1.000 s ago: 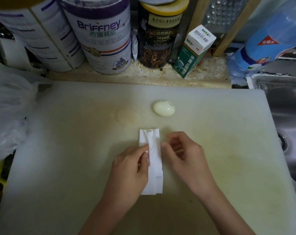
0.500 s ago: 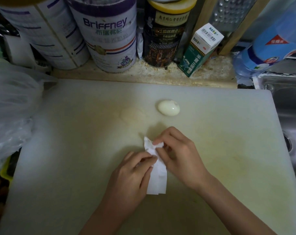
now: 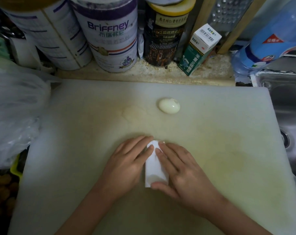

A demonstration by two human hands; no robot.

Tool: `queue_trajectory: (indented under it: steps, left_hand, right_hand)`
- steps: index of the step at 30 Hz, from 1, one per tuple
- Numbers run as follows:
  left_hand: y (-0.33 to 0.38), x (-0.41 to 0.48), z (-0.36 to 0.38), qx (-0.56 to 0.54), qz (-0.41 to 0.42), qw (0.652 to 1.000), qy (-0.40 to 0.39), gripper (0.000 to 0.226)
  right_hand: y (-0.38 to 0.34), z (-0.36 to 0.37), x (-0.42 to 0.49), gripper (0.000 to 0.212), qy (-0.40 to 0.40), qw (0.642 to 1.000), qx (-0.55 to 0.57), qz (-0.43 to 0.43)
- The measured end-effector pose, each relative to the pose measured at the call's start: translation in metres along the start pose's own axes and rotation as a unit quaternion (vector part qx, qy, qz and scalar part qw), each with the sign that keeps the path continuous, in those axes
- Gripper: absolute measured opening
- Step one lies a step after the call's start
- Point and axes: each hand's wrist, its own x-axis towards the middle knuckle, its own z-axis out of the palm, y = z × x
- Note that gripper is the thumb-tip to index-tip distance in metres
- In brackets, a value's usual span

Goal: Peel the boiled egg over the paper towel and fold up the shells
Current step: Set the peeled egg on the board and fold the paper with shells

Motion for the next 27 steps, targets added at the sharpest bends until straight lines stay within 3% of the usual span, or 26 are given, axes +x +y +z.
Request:
queue_trajectory:
  steps: [3, 8, 13, 17, 20, 27]
  left_hand:
    - [-0.007, -0.001, 0.001, 0.024, 0.031, 0.999, -0.038, 0.046]
    - [-0.011, 0.000, 0.001, 0.036, 0.040, 0.996, -0.068, 0.051]
    - [-0.015, -0.001, -0.006, 0.009, 0.030, 0.992, -0.126, 0.050]
    - [-0.013, -0.005, -0.005, -0.023, -0.004, 0.994, -0.110, 0.051]
    - [-0.004, 0.000, 0.001, -0.082, -0.064, 0.994, -0.044, 0.046]
    - [0.010, 0.011, 0.013, -0.136, -0.178, 0.972, 0.071, 0.025]
  right_hand:
    - [0.007, -0.005, -0.006, 0.088, -0.065, 0.995, -0.055, -0.042]
    - [0.012, -0.002, 0.004, 0.051, 0.044, 0.998, -0.002, -0.046]
    - [0.013, -0.005, 0.011, 0.022, 0.089, 0.991, 0.064, -0.079]
    - [0.009, -0.010, 0.024, 0.016, 0.057, 0.985, 0.164, -0.006]
    - [0.007, -0.011, 0.032, 0.016, 0.029, 0.979, 0.192, 0.068]
    - [0.000, -0.001, 0.040, 0.036, 0.051, 0.959, 0.156, 0.232]
